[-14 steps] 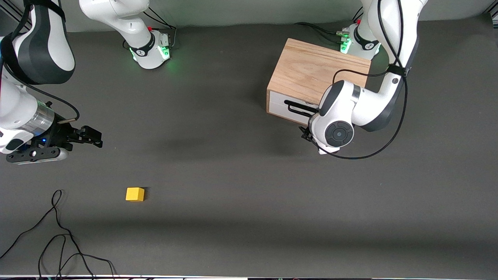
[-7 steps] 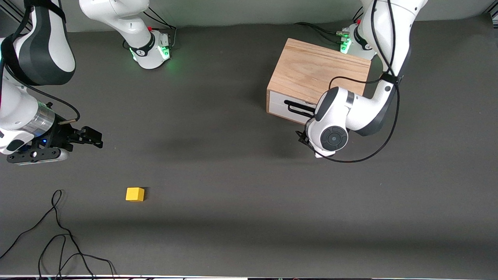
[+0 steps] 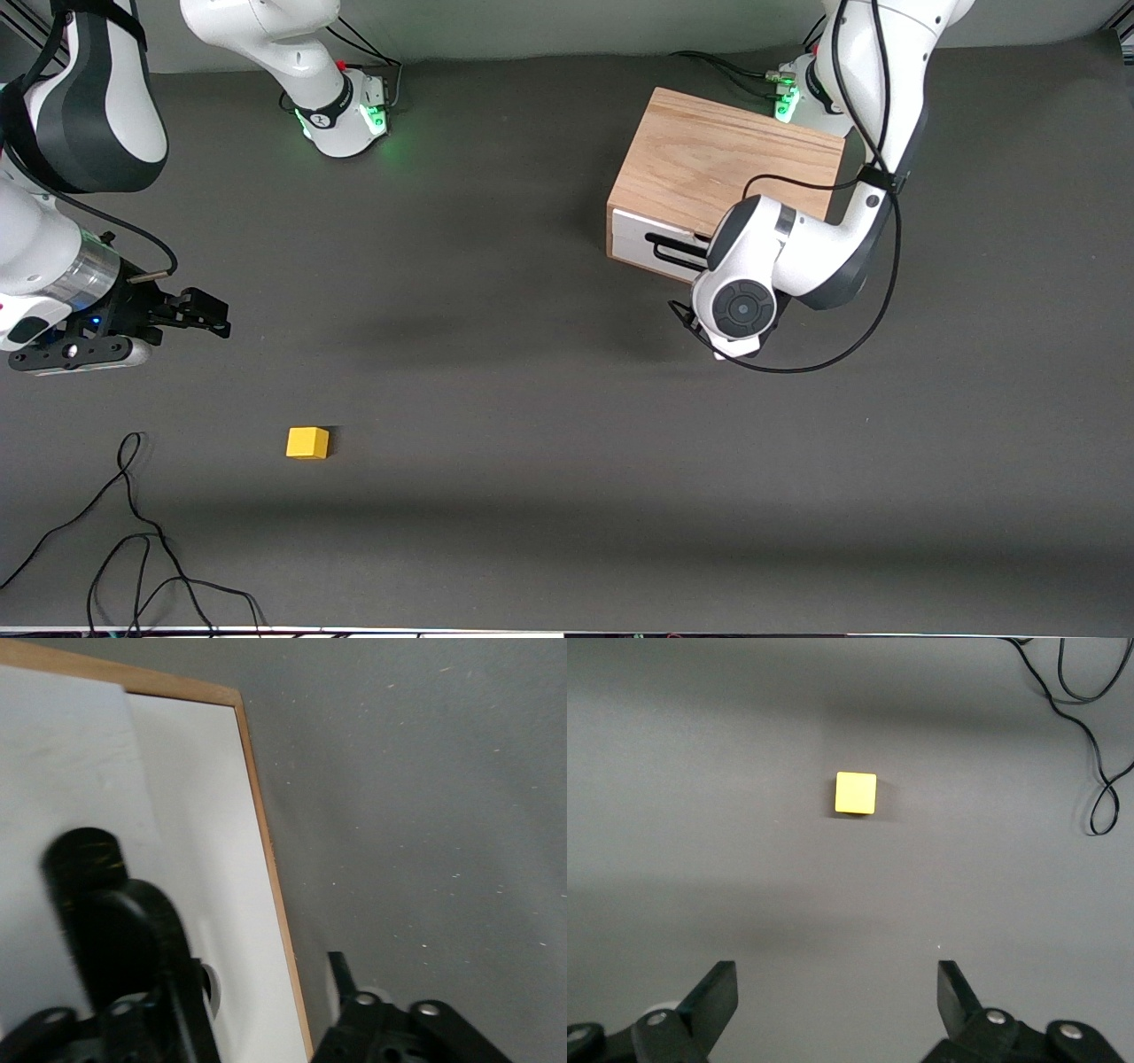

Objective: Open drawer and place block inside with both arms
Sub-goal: 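Pull the drawer open with the left gripper while the right gripper approaches the cube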

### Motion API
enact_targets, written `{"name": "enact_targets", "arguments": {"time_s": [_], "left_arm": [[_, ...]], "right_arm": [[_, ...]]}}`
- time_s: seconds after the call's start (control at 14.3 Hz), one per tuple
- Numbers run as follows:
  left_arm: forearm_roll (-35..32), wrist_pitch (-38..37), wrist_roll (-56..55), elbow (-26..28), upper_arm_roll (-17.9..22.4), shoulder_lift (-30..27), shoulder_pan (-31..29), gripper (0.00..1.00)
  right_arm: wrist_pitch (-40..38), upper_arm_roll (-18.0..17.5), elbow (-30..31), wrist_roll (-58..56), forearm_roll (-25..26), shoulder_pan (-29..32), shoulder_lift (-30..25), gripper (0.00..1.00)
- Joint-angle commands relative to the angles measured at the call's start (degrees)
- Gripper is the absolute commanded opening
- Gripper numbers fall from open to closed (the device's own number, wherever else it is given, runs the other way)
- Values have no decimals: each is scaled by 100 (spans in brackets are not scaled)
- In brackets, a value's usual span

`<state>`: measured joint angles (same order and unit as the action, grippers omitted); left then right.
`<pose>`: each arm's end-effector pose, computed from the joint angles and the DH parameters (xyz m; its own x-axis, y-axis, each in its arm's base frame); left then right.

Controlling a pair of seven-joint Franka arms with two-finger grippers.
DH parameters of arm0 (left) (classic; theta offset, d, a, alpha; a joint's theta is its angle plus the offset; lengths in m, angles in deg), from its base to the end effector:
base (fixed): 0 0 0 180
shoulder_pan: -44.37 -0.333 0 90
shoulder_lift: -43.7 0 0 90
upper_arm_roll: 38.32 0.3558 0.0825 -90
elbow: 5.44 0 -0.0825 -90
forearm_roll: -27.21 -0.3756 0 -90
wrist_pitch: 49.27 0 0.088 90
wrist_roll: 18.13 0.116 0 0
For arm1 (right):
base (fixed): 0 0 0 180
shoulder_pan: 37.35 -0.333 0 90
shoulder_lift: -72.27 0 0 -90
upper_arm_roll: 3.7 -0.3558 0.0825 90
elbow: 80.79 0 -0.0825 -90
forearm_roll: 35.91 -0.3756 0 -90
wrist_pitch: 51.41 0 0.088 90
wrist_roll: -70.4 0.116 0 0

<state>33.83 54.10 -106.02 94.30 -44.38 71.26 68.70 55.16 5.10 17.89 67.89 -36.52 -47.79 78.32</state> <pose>0.5329 -0.3177 0.3090 0.4580 0.8753 -0.1551 0.7810 -0.4796 -0.4001 0.5948 0.0219 0.5500 0.9969 0.0707 0.0331 0.0705 -0.9975 0.0073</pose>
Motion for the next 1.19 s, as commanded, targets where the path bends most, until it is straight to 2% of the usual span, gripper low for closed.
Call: {"name": "enact_targets", "arguments": {"time_s": [0.0,0.56,0.84,1.12], "left_arm": [[-152,281,-115,-244,70,47,82,0],[-152,307,-36,-1069,96,223,11,0],[-353,307,-9,-1517,96,416,-24,0],[-486,517,-9,-1738,96,618,-33,0]], "right_arm": [[39,34,-7,-56,-88,-2,18,100],[39,52,-16,-39,-88,16,150,100],[399,52,-129,-30,-97,24,606,100],[364,17,-814,49,-88,16,1291,100]]}}
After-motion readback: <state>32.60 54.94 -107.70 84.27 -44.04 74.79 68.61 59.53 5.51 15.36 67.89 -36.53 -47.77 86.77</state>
